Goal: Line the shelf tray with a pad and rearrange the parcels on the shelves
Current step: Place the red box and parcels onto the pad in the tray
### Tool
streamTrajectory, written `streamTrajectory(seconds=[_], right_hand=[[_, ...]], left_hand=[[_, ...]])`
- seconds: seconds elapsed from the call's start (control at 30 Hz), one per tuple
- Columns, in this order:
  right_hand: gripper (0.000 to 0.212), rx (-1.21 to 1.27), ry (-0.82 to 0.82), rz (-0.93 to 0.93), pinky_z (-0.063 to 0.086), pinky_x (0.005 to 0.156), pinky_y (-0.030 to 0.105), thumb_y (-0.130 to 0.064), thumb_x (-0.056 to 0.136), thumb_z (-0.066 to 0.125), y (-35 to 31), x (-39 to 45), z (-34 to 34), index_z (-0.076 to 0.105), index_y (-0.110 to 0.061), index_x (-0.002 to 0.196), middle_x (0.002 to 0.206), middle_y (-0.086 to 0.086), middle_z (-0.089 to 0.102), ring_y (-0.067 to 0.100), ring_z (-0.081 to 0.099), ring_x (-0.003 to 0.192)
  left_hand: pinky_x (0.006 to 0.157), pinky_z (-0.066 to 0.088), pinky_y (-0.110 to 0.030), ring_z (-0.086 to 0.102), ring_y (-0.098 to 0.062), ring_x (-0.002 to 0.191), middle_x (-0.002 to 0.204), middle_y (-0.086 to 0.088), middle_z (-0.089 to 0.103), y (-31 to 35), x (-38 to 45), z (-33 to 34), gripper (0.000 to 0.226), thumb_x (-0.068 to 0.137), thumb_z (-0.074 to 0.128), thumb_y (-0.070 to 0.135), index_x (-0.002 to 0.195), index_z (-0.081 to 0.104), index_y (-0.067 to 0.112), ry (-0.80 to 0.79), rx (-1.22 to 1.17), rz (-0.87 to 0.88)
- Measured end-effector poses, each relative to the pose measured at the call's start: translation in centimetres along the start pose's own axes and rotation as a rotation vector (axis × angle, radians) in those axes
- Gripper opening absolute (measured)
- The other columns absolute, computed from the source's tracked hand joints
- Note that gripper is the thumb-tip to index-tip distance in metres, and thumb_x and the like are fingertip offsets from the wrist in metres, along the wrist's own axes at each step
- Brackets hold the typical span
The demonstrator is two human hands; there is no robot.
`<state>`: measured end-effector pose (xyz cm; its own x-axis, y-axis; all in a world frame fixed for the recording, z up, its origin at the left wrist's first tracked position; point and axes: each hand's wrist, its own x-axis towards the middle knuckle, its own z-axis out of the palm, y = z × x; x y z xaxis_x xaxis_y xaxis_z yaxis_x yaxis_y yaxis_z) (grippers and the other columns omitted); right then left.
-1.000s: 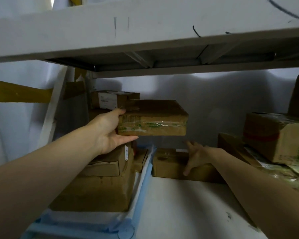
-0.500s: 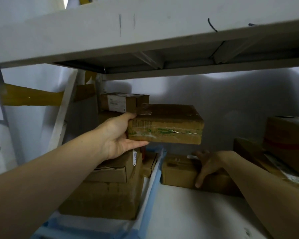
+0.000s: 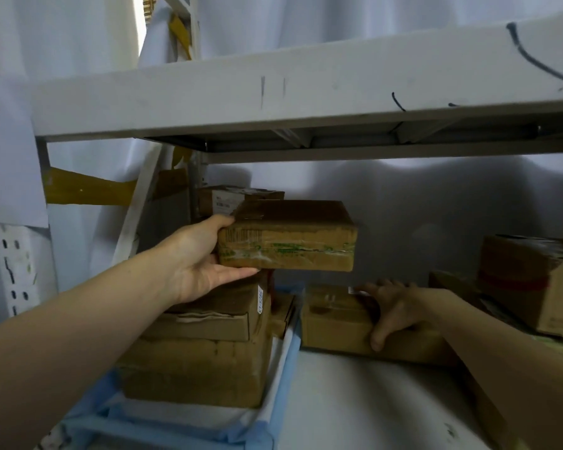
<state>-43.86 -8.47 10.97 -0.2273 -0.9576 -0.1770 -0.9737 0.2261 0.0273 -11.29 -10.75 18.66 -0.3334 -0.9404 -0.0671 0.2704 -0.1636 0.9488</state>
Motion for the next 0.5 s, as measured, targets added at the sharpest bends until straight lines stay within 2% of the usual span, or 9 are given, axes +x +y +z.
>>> streamTrajectory(seconds=[0.07,0.17,0.33,0.43,0.5], right_hand=[[0.119,0.055,0.021,-0.013,0.028,0.117,0.052,-0.057,0.061,0.086,-0.2,-0.8,-0.9,0.014,-0.044,0.155,0.156,0.001,0.025,0.031,0.023,0.146],[0.119,0.091,0.074,-0.015,0.031,0.116,0.049,-0.052,0.06,0.089,-0.8,-2.2,-2.3,0.017,-0.043,0.155,0.15,0.0,0.027,0.03,0.024,0.144],[0.119,0.069,0.134,-0.015,0.035,0.114,0.048,-0.056,0.056,0.088,-2.0,-4.5,-4.8,0.019,-0.046,0.153,0.142,0.001,0.034,0.03,0.029,0.139],[0.117,0.076,0.147,-0.015,0.036,0.113,0.045,-0.055,0.06,0.088,-3.1,-5.9,-6.1,0.019,-0.046,0.153,0.144,0.001,0.033,0.03,0.031,0.139],[0.116,0.093,0.146,0.002,0.037,0.113,0.047,-0.055,0.061,0.088,-3.7,-6.7,-7.0,0.019,-0.046,0.153,0.145,0.0,0.033,0.029,0.032,0.138]], left_hand=[[0.062,0.06,-0.051,0.069,-0.039,0.101,0.113,-0.024,0.069,0.3,-0.5,-0.6,0.026,0.099,0.056,0.028,0.119,0.059,0.012,0.009,-0.002,0.008],[0.069,0.062,-0.048,0.068,-0.039,0.102,0.113,-0.024,0.068,0.8,-1.4,-1.7,0.021,0.099,0.055,0.029,0.113,0.059,0.013,0.034,-0.003,0.02],[0.077,0.057,-0.049,0.067,-0.039,0.106,0.113,-0.022,0.067,1.5,-2.9,-3.6,0.017,0.1,0.055,0.029,0.104,0.06,0.013,0.088,-0.026,0.041],[0.076,0.059,-0.049,0.066,-0.038,0.108,0.115,-0.022,0.067,2.1,-3.7,-4.8,0.018,0.1,0.055,0.029,0.108,0.06,0.014,0.096,-0.052,0.04],[0.069,0.061,-0.049,0.066,-0.038,0.109,0.116,-0.021,0.066,2.5,-4.2,-5.6,0.02,0.099,0.056,0.029,0.113,0.059,0.014,0.098,-0.068,0.037]])
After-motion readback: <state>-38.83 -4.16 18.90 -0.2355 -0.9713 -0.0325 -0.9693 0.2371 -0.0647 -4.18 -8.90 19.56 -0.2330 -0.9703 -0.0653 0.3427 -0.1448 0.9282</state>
